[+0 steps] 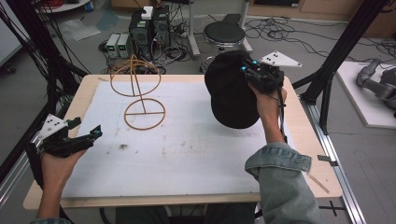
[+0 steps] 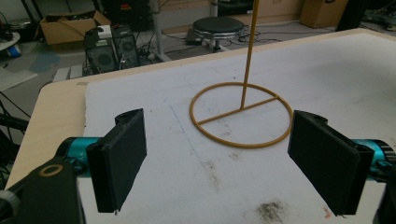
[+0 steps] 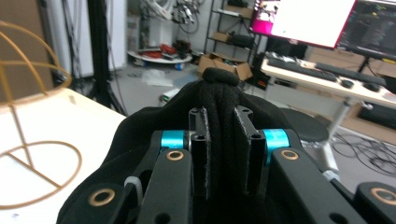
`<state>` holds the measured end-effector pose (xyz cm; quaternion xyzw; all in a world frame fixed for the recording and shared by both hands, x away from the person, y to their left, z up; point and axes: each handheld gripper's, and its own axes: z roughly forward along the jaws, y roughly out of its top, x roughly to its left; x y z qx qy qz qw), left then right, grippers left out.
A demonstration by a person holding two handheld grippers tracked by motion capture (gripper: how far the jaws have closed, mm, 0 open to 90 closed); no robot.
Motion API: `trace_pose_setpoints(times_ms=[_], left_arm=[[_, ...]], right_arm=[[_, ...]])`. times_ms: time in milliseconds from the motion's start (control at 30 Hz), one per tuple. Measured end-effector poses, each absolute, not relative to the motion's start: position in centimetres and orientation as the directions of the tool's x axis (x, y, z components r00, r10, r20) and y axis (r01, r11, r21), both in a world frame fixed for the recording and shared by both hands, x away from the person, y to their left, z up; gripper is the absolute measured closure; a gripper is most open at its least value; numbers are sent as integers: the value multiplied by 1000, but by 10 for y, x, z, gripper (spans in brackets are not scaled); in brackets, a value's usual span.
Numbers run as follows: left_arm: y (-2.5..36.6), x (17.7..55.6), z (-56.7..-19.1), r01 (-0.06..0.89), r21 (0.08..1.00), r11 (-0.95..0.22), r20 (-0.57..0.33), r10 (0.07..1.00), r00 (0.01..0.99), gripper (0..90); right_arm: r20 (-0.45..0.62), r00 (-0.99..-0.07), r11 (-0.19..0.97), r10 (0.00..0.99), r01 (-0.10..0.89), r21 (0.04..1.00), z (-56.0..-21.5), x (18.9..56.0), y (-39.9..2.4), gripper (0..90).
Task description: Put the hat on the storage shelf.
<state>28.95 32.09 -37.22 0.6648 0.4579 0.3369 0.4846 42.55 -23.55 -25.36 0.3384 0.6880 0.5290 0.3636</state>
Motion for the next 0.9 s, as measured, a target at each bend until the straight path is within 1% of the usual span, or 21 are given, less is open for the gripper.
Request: trace_pose_setpoints(times_ms=[267, 467, 667, 900], left_arm=[[323, 287, -368, 271, 957, -106, 4, 936, 353, 198], [324, 287, -367, 268, 958, -105, 4, 936, 352, 198], [324, 287, -367, 267, 958, -104, 2, 935, 355, 199], [324, 286, -366, 261, 960, -101, 2, 934, 356, 199]], right_arm=[[-161, -551, 217, 819, 37, 975, -234, 421, -227, 794], [-184, -600, 217, 778, -18, 976, -224, 421, -217, 793], [-179, -638, 194, 749, -48, 980, -215, 422, -207, 792], [-164, -676, 171, 718, -56, 984, -207, 428, -190, 792]])
